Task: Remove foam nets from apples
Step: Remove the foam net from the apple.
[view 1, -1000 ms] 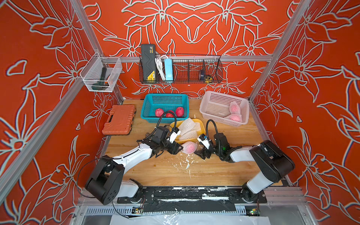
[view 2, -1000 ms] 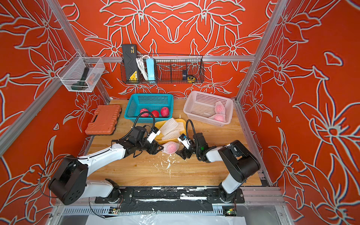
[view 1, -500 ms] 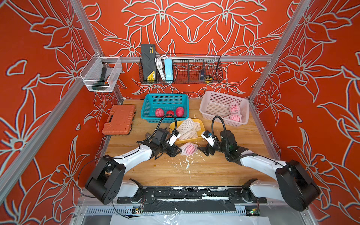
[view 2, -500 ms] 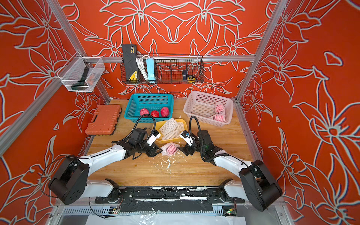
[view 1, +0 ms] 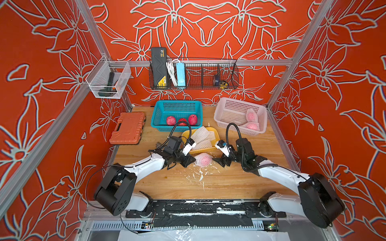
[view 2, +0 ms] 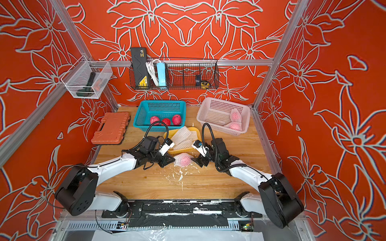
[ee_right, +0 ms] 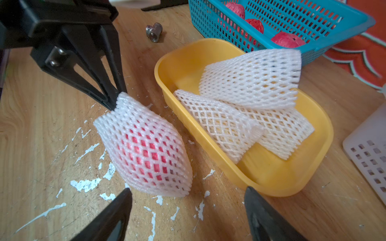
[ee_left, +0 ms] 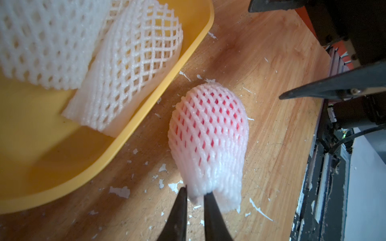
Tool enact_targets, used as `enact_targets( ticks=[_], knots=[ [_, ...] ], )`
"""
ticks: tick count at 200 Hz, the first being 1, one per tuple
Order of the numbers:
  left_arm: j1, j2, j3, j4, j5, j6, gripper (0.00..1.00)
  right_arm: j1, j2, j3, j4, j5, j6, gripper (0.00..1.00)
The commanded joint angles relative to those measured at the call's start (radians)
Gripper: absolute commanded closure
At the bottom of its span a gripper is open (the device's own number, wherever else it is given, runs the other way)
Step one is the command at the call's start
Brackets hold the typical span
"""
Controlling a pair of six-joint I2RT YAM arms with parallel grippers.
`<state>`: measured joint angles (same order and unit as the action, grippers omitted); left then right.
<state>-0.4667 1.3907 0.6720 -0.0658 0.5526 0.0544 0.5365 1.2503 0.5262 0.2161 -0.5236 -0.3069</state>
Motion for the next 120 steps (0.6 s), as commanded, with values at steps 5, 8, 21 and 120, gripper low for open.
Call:
enact_targets(
  ticks=[5, 8, 21, 120],
  knots=[
    [-0.006, -0.025, 0.011, 0.0, 0.036, 0.001, 0.9, 0.001, -0.018, 0.022, -0.029, -0.061, -0.074, 0.16],
    [-0.006, -0.029, 0.008, 0.0, 0.038, 0.0, 0.91, 0.002, -0.018, 0.022, -0.03, -0.068, -0.08, 0.16],
    [-0.006, -0.046, 0.004, -0.004, 0.044, -0.005, 0.94, 0.008, -0.02, 0.021, -0.036, -0.086, -0.106, 0.17],
    [-0.006, -0.07, 0.105, -0.149, 0.117, -0.093, 1.0, 0.129, -0.028, 0.014, -0.048, -0.098, -0.285, 0.13]
  ],
)
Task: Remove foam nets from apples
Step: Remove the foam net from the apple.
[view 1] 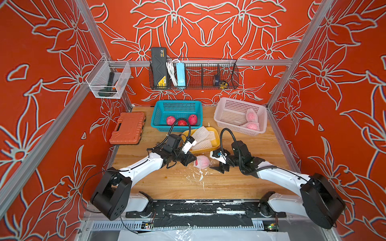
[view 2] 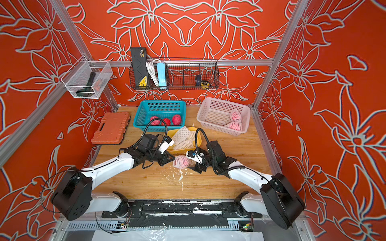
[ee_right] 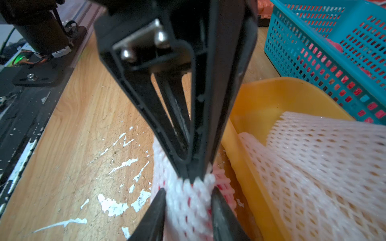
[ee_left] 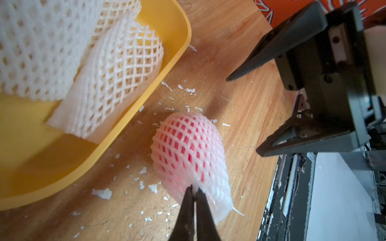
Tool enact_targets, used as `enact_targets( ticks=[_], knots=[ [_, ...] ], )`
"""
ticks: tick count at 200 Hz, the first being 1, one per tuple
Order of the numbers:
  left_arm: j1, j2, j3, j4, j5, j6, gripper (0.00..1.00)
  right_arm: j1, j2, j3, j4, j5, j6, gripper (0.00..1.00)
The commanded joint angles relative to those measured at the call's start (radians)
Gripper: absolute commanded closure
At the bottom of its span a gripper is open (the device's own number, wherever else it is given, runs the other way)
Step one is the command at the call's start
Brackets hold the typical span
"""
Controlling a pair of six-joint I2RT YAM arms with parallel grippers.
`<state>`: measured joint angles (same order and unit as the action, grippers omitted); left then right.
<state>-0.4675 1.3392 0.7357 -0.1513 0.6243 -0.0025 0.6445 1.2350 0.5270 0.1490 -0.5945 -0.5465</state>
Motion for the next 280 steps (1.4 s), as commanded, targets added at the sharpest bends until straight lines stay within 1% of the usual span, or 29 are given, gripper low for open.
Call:
enact_targets(
  ticks=[1, 24, 44, 61, 77, 97, 114, 144, 152, 159, 172, 187, 193, 205, 219, 227, 236, 246, 269, 280],
  knots=[
    [-0.005, -0.018, 0.043, -0.065, 0.047, -0.038, 1.0, 0.021, -0.011, 0.014, 0.02, -0.027, -0.046, 0.13],
    [-0.005, -0.009, 0.065, -0.071, 0.055, -0.058, 1.0, 0.024, 0.038, 0.044, 0.029, -0.049, -0.03, 0.13],
    [-0.005, 0.025, 0.08, -0.068, 0.057, -0.062, 1.0, 0.024, 0.085, 0.058, 0.09, -0.079, 0.004, 0.13],
    [-0.008, 0.057, 0.098, -0.067, 0.061, -0.069, 1.0, 0.024, 0.13, 0.084, 0.105, -0.081, 0.018, 0.13],
    [-0.019, 0.079, 0.118, -0.062, 0.062, -0.071, 1.0, 0.024, 0.165, 0.103, 0.116, -0.079, 0.024, 0.14],
    [-0.039, 0.112, 0.145, -0.07, 0.05, -0.064, 1.0, 0.023, 0.207, 0.122, 0.14, -0.107, 0.044, 0.16],
    [-0.048, 0.14, 0.168, -0.091, 0.036, -0.05, 1.0, 0.023, 0.24, 0.138, 0.144, -0.134, 0.051, 0.21],
    [-0.057, 0.155, 0.189, -0.098, 0.024, -0.038, 1.0, 0.021, 0.278, 0.149, 0.142, -0.148, 0.043, 0.3],
    [-0.06, 0.157, 0.194, -0.103, 0.019, -0.032, 1.0, 0.019, 0.283, 0.153, 0.146, -0.154, 0.047, 0.34],
    [-0.06, 0.16, 0.199, -0.109, 0.012, -0.026, 1.0, 0.017, 0.286, 0.151, 0.153, -0.162, 0.05, 0.4],
    [-0.06, 0.16, 0.206, -0.118, -0.005, -0.014, 0.97, 0.014, 0.288, 0.148, 0.166, -0.165, 0.058, 0.52],
    [-0.062, 0.153, 0.205, -0.117, -0.024, -0.001, 0.92, 0.008, 0.293, 0.15, 0.167, -0.165, 0.063, 0.6],
    [-0.062, 0.147, 0.204, -0.112, -0.032, 0.001, 0.88, 0.007, 0.295, 0.15, 0.165, -0.17, 0.063, 0.64],
    [-0.062, 0.141, 0.2, -0.102, -0.047, 0.004, 0.83, 0.004, 0.297, 0.15, 0.166, -0.174, 0.065, 0.66],
    [-0.062, 0.138, 0.202, -0.1, -0.058, 0.012, 0.77, 0.003, 0.3, 0.152, 0.166, -0.179, 0.066, 0.74],
    [-0.061, 0.139, 0.203, -0.101, -0.065, 0.017, 0.71, 0.001, 0.305, 0.154, 0.166, -0.181, 0.069, 0.75],
    [-0.063, 0.136, 0.206, -0.105, -0.083, 0.023, 0.59, 0.0, 0.305, 0.153, 0.165, -0.181, 0.071, 0.75],
    [-0.062, 0.121, 0.203, -0.103, -0.119, 0.033, 0.49, 0.0, 0.305, 0.15, 0.168, -0.182, 0.07, 0.76],
    [-0.059, 0.039, 0.151, -0.059, -0.205, 0.071, 0.32, -0.003, 0.299, 0.143, 0.17, -0.174, 0.072, 0.75],
    [-0.054, 0.0, 0.115, -0.039, -0.225, 0.106, 0.3, -0.005, 0.295, 0.141, 0.17, -0.172, 0.071, 0.75]
  ],
)
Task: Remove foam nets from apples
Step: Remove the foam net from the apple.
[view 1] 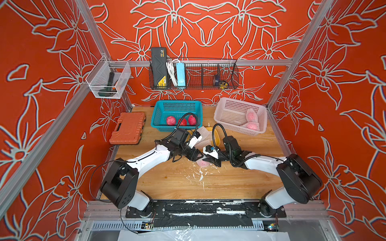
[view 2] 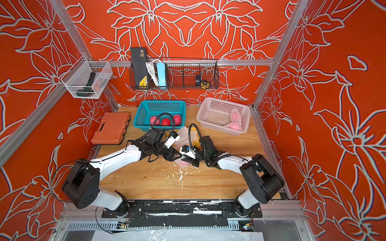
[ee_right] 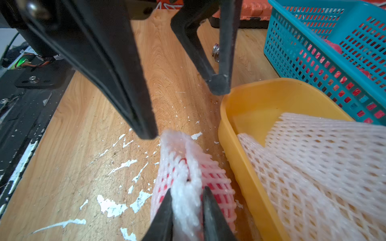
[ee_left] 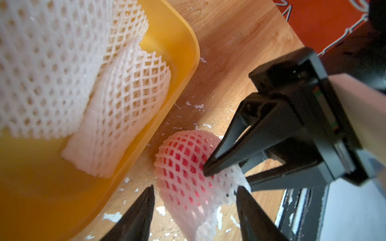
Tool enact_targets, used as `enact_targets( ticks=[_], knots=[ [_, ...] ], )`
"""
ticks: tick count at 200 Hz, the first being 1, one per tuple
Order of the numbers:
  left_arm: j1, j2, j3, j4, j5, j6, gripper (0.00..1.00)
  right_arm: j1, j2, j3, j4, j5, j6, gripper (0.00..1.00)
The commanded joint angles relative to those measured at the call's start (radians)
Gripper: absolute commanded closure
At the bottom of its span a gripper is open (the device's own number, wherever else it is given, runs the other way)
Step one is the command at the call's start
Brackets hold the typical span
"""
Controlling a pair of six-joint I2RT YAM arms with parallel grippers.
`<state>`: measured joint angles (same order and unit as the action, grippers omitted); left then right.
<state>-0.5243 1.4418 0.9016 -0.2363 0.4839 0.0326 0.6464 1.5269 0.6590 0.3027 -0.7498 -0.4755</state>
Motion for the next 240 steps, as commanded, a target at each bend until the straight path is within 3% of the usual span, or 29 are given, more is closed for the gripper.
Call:
enact_targets(
  ticks=[1, 31, 67, 143, 195, 240],
  knots=[
    [0.003, -0.106, -0.054, 0.048, -0.085, 0.075, 0.29, -0.006, 0.003, 0.009, 0.016, -0.017, 0.0, 0.75],
    [0.009, -0.183, -0.167, 0.113, -0.088, 0.158, 0.28, -0.008, -0.001, 0.01, 0.012, -0.011, 0.003, 0.75],
    [0.009, -0.233, -0.289, 0.257, 0.003, 0.21, 0.31, -0.01, -0.007, 0.008, 0.008, -0.008, 0.005, 0.75],
    [0.009, -0.091, -0.241, 0.319, 0.08, 0.232, 0.44, -0.01, -0.018, 0.003, -0.011, 0.0, -0.004, 0.74],
    [0.009, -0.023, -0.199, 0.301, 0.146, 0.24, 0.6, -0.01, -0.028, 0.007, -0.031, 0.023, -0.019, 0.71],
    [0.007, -0.039, -0.161, 0.262, 0.166, 0.226, 0.91, -0.018, -0.053, 0.01, -0.045, 0.033, -0.002, 0.61]
  ],
)
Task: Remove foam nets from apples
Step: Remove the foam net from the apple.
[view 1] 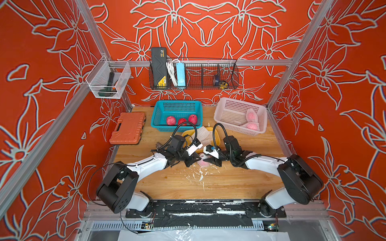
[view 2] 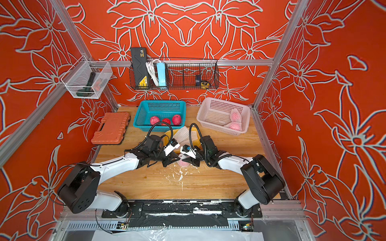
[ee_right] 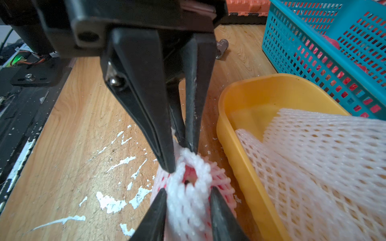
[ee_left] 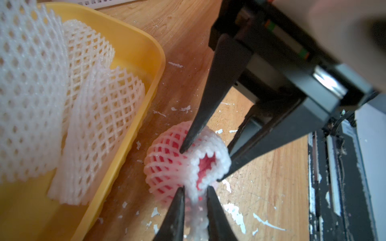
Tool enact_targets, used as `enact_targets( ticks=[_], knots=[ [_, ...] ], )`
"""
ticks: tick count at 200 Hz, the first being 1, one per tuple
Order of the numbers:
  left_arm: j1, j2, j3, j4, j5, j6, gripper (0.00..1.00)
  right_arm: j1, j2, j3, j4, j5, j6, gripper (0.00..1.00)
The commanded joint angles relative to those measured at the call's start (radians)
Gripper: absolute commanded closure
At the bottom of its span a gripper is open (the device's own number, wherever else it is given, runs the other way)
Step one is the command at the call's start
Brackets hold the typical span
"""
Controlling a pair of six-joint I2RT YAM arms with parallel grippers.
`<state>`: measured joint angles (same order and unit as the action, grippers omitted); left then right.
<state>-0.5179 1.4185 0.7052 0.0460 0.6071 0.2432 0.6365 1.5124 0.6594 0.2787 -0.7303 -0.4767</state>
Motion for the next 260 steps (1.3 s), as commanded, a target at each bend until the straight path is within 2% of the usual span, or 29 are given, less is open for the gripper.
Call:
enact_targets(
  ticks=[1, 37, 70, 93, 106, 123, 160, 178, 207, 227, 260],
  knots=[
    [0.001, -0.018, 0.037, -0.022, 0.044, 0.017, 0.92, -0.009, -0.04, 0.009, -0.023, 0.014, -0.001, 0.61],
    [0.001, -0.071, 0.045, -0.055, 0.072, 0.011, 0.98, -0.025, -0.057, 0.018, -0.043, -0.025, 0.011, 0.64],
    [0.001, -0.084, 0.026, -0.057, 0.085, 0.008, 0.99, -0.026, -0.055, 0.033, -0.037, -0.078, 0.032, 0.75],
    [0.001, -0.092, 0.035, -0.063, 0.085, -0.001, 0.99, -0.026, -0.051, 0.056, -0.056, -0.115, 0.042, 0.89],
    [0.001, -0.095, 0.033, -0.066, 0.077, 0.001, 0.98, -0.026, -0.046, 0.066, -0.065, -0.123, 0.045, 0.9],
    [0.0, -0.092, 0.023, -0.073, 0.031, -0.004, 0.88, -0.026, -0.036, 0.068, -0.075, -0.121, 0.035, 0.91],
    [0.002, -0.084, -0.019, -0.063, -0.101, -0.033, 0.42, -0.026, -0.011, 0.059, -0.074, -0.121, 0.032, 0.93],
    [0.002, -0.095, -0.047, -0.036, -0.128, -0.037, 0.33, -0.026, -0.013, 0.057, -0.07, -0.119, 0.03, 0.93],
    [0.002, -0.049, -0.046, -0.017, -0.099, -0.021, 0.34, -0.026, -0.016, 0.065, -0.075, -0.128, 0.031, 0.93],
    [0.002, -0.006, -0.022, -0.006, -0.073, -0.025, 0.41, -0.025, -0.014, 0.069, -0.074, -0.136, 0.039, 0.92],
    [0.001, -0.01, -0.008, 0.025, -0.023, -0.032, 0.55, -0.025, -0.013, 0.072, -0.08, -0.137, 0.054, 0.89]
  ],
)
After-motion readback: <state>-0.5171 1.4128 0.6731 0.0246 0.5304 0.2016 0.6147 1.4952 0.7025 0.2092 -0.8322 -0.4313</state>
